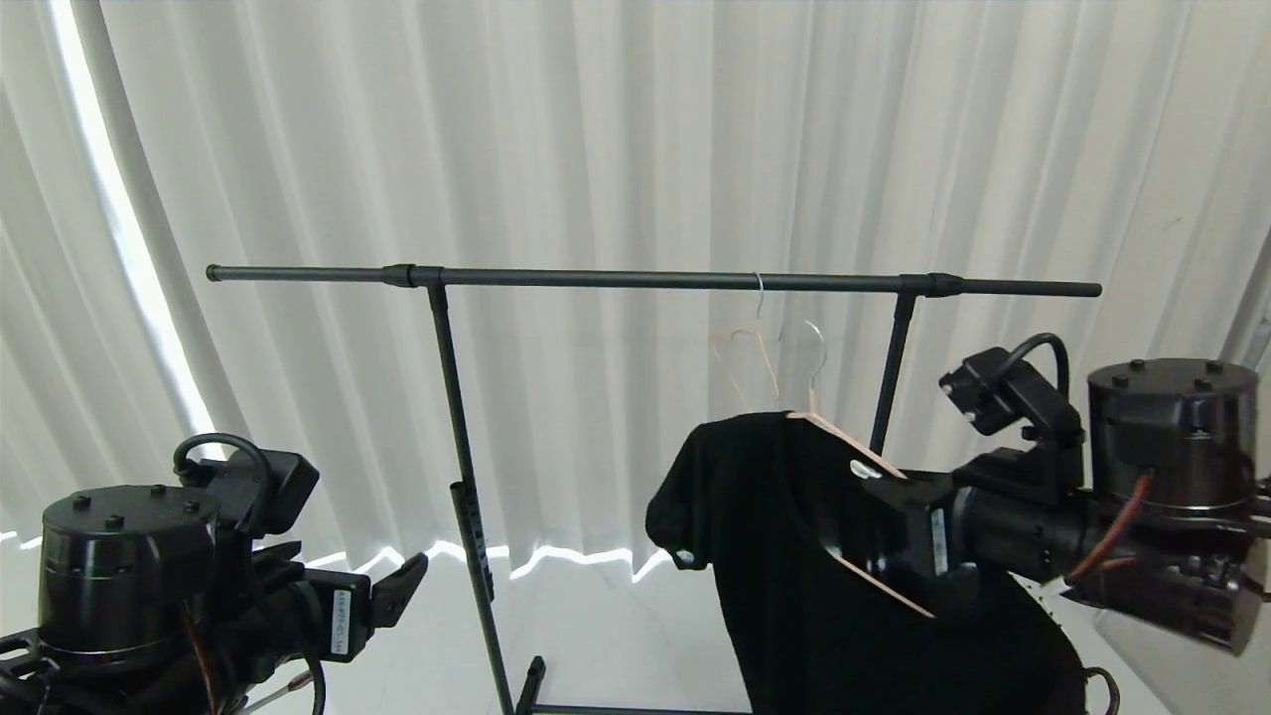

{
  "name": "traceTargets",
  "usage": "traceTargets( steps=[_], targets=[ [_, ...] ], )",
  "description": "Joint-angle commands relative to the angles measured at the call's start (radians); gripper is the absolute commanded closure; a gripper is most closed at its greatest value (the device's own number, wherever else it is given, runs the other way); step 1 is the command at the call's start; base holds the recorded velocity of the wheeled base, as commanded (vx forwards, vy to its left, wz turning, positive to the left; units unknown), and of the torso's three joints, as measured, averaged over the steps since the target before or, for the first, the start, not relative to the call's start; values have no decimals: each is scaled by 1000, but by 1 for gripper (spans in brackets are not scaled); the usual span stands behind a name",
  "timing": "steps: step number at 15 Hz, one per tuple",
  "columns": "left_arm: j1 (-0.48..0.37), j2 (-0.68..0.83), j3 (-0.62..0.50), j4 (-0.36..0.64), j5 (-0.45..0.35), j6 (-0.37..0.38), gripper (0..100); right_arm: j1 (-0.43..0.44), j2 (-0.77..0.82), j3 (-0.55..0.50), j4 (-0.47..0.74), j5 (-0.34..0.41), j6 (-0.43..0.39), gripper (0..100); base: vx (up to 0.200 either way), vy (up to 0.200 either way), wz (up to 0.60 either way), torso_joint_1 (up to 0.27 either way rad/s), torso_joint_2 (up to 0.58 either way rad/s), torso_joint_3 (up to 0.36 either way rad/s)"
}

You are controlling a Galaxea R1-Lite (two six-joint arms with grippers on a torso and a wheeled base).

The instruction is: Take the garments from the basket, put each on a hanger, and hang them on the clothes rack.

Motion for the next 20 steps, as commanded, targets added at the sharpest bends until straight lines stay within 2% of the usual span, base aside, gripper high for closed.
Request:
traceTargets(
  steps=[1,3,4,5,10,13,20],
  targets=[
    [-2,1,-2,0,4,0,0,9,126,-82,-29,-26,37,100,0,0,0,0,0,0],
    [-12,3,-2,0,19,0,0,9,157,-125,-52,-56,68,100,0,0,0,0,0,0],
    [-26,6,-2,0,64,0,0,9,183,-167,-72,-78,93,100,0,0,0,0,0,0],
    [-32,8,-2,0,75,0,0,9,195,-185,-74,-79,94,100,0,0,0,0,0,0],
    [-37,6,-3,0,75,-3,0,52,246,-294,-80,-82,94,100,0,0,0,0,0,0],
    [-37,3,-3,0,75,-3,0,52,277,-357,-78,-84,93,100,200,0,0,4,-2,5],
    [-38,6,-3,0,73,-3,0,60,291,-389,-78,-105,91,100,200,0,0,4,5,2]
  ],
)
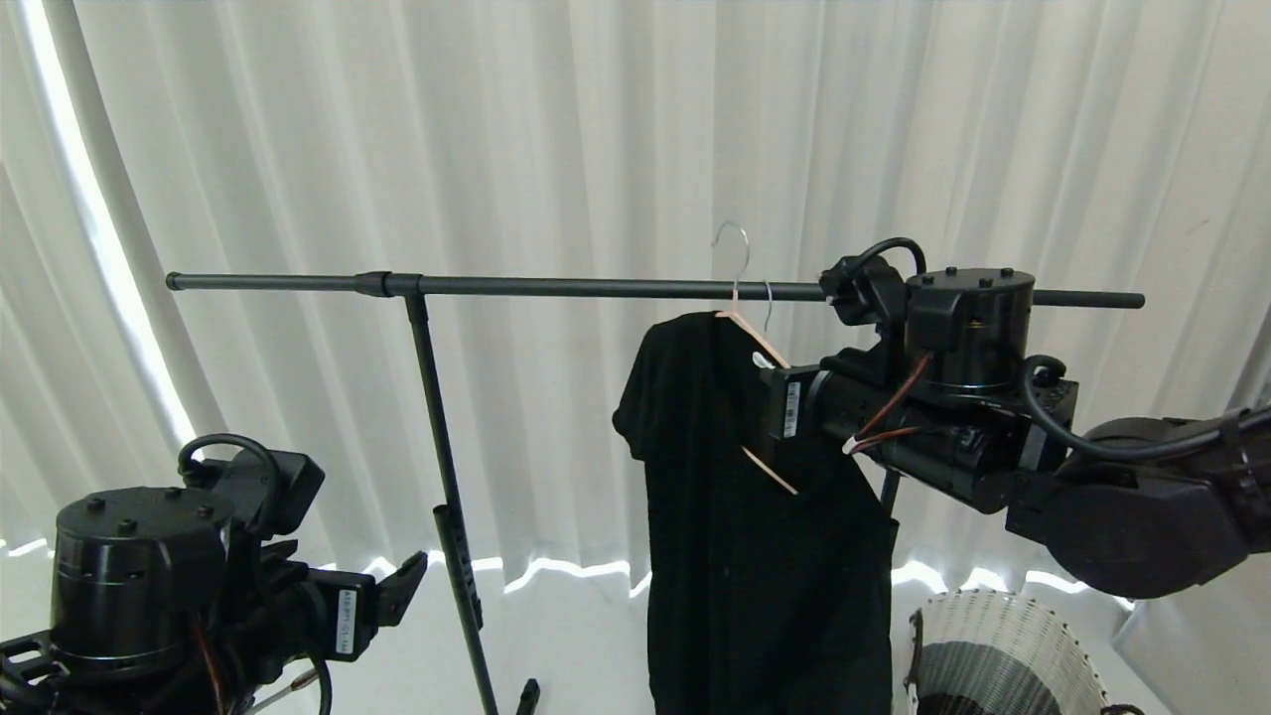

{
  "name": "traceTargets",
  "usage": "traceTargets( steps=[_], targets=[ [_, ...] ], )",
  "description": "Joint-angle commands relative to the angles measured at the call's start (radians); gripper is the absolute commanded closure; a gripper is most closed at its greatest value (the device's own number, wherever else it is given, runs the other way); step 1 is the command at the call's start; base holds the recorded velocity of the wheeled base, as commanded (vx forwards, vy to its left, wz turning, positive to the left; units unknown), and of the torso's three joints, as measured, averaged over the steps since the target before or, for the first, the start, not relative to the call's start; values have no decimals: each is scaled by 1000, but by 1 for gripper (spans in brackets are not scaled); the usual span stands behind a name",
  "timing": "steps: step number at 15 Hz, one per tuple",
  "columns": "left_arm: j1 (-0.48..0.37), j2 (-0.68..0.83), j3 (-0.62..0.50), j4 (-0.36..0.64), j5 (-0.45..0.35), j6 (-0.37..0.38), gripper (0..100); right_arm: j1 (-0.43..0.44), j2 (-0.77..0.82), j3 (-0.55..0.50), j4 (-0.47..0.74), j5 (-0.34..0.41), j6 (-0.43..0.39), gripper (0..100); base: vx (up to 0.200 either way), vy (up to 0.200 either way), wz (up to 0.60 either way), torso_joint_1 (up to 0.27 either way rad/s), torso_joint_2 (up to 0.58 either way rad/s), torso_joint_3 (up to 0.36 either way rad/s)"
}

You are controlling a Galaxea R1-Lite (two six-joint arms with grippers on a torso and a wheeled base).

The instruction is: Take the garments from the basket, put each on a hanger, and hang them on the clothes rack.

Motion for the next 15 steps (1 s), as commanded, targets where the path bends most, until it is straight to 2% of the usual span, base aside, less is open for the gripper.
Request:
traceTargets(
  steps=[1,4,10,15],
  targets=[
    [0,1,0,-1,0,0,0,11,0,-1,2,-1,1,100,200,0,0,2,7,-2],
    [0,1,2,-1,0,0,0,25,8,0,2,-1,1,100,200,0,0,6,4,1],
    [-11,0,2,-1,0,0,0,17,38,-13,0,-8,2,100,0,0,0,0,0,0],
    [-17,-6,5,-1,0,4,0,-8,138,-84,6,-7,-1,100,0,0,0,0,0,0]
  ],
)
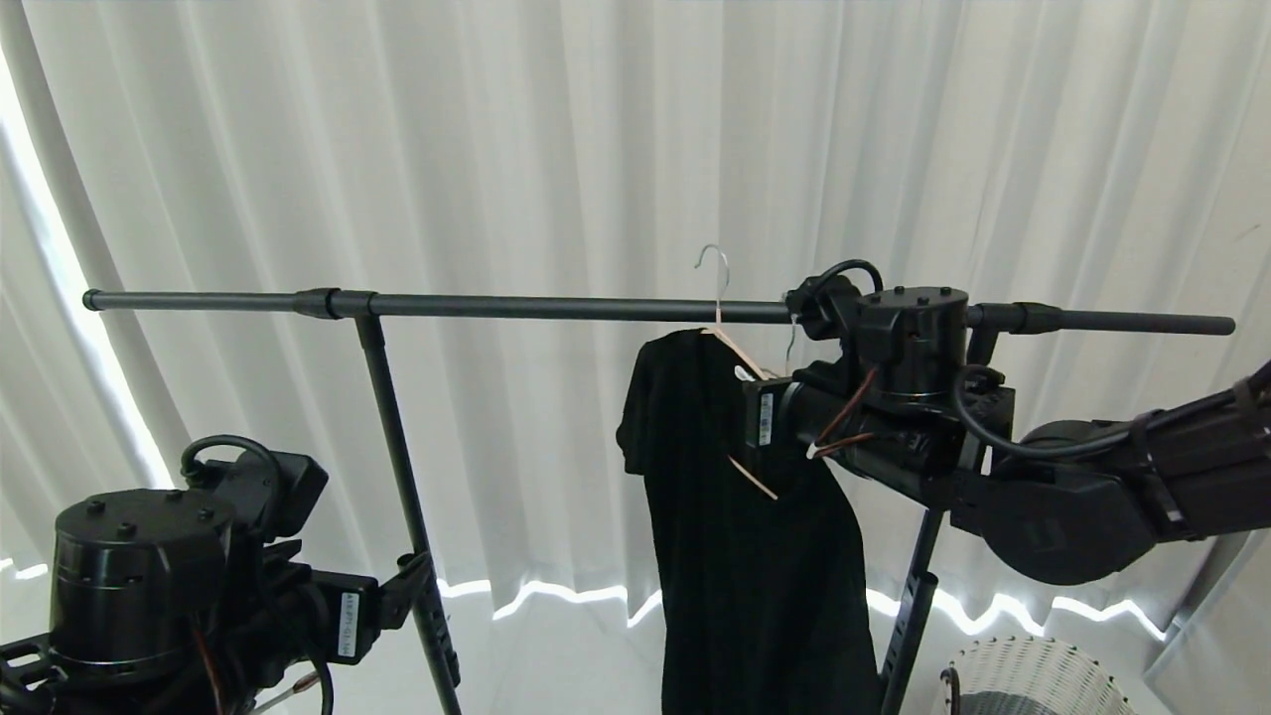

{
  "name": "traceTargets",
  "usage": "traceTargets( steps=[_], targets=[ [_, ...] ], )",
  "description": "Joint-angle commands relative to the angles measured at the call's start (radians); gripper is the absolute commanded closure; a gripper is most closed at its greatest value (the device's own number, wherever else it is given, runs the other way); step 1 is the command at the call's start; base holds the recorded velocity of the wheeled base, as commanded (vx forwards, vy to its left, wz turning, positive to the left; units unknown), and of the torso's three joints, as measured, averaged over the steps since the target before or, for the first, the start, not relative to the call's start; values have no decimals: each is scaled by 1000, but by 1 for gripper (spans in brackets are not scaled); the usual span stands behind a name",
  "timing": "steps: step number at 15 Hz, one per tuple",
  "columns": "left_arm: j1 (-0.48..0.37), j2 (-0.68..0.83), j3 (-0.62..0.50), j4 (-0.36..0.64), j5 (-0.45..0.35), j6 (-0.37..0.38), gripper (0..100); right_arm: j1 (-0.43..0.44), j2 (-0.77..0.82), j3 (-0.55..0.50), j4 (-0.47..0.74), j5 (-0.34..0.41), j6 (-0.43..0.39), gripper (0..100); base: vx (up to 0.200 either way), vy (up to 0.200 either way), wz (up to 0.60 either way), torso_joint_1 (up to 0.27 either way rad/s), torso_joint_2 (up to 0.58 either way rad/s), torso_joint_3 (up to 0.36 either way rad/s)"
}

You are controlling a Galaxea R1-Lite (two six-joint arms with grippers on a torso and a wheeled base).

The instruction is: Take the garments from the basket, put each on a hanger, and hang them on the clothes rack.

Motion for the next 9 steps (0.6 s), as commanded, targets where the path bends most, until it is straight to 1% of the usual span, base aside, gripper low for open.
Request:
traceTargets(
  steps=[1,3,5,9],
  targets=[
    [-24,-9,9,0,1,-1,0,-4,70,-45,4,0,-1,100,0,0,0,0,0,0],
    [-70,-17,20,0,3,-1,0,-6,112,-101,36,0,-3,100,0,0,0,0,0,0],
    [-76,-14,11,0,3,-1,0,-15,138,-139,73,0,-3,100,0,0,0,0,0,0],
    [-76,-12,12,0,3,-3,0,-24,155,-145,82,0,-3,100,0,0,0,0,0,0]
  ],
)
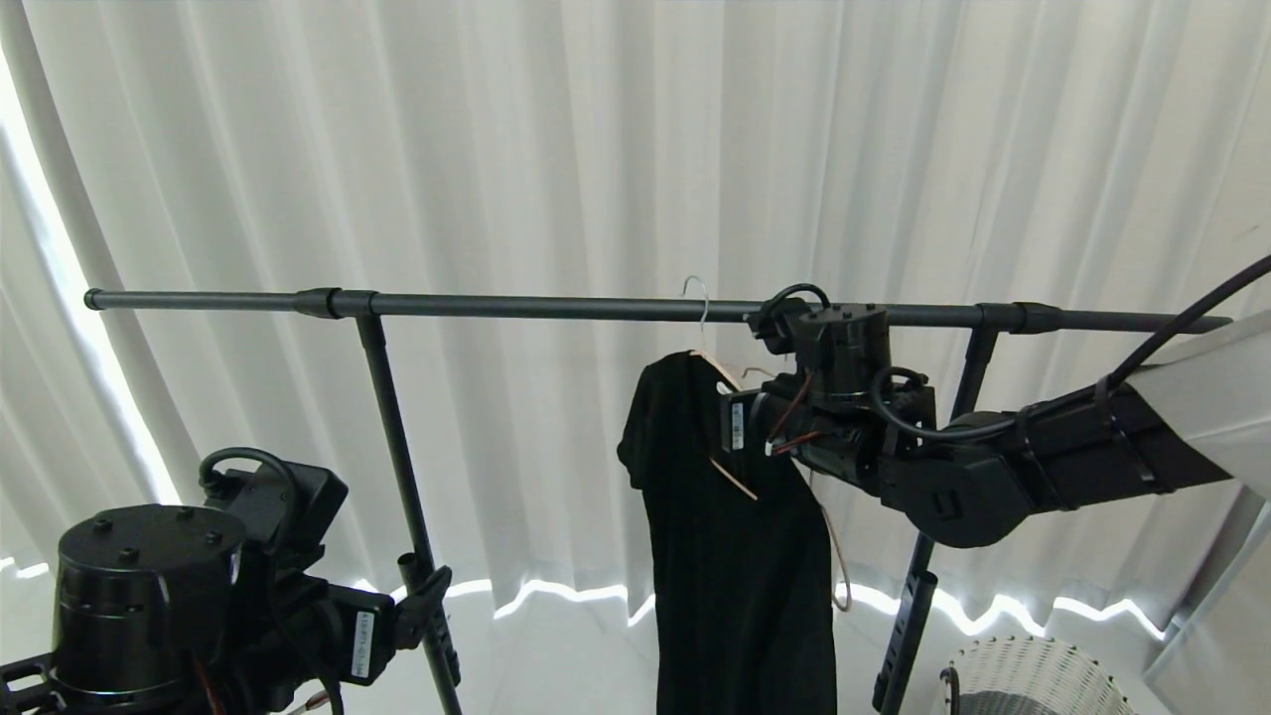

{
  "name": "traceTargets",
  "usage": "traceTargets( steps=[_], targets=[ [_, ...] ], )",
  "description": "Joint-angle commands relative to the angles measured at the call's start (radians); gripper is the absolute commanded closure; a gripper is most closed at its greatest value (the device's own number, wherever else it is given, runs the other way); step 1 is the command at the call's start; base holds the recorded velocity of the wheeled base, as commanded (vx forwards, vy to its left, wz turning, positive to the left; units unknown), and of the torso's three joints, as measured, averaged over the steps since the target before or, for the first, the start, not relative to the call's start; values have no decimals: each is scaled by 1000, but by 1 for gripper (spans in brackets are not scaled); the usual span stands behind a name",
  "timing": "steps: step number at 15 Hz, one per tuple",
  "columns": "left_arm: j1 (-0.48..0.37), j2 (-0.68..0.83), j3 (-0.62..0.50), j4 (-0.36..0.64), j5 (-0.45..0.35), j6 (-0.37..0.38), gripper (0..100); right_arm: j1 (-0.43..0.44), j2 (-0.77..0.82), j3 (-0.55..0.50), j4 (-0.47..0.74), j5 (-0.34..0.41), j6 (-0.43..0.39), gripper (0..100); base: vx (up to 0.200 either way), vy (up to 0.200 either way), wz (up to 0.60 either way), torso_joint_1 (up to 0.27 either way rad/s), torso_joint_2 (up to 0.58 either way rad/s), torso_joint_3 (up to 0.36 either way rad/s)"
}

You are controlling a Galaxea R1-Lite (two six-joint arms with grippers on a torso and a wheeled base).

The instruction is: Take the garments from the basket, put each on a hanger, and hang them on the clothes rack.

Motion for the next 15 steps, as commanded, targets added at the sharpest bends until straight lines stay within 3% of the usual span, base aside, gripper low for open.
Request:
traceTargets(
  steps=[1,12,13,15],
  targets=[
    [0,2,-1,0,0,-1,0,1,15,-1,0,-3,0,100,0,0,0,0,0,0],
    [0,3,5,0,-1,-2,0,5,3,0,3,-11,3,100,0,0,0,0,0,0],
    [0,5,5,0,-1,-4,0,7,0,-1,3,-11,3,0,0,0,0,0,0,0],
    [0,8,5,0,-1,-4,0,16,-14,-1,0,-12,0,0,0,0,0,0,0,0]
  ],
)
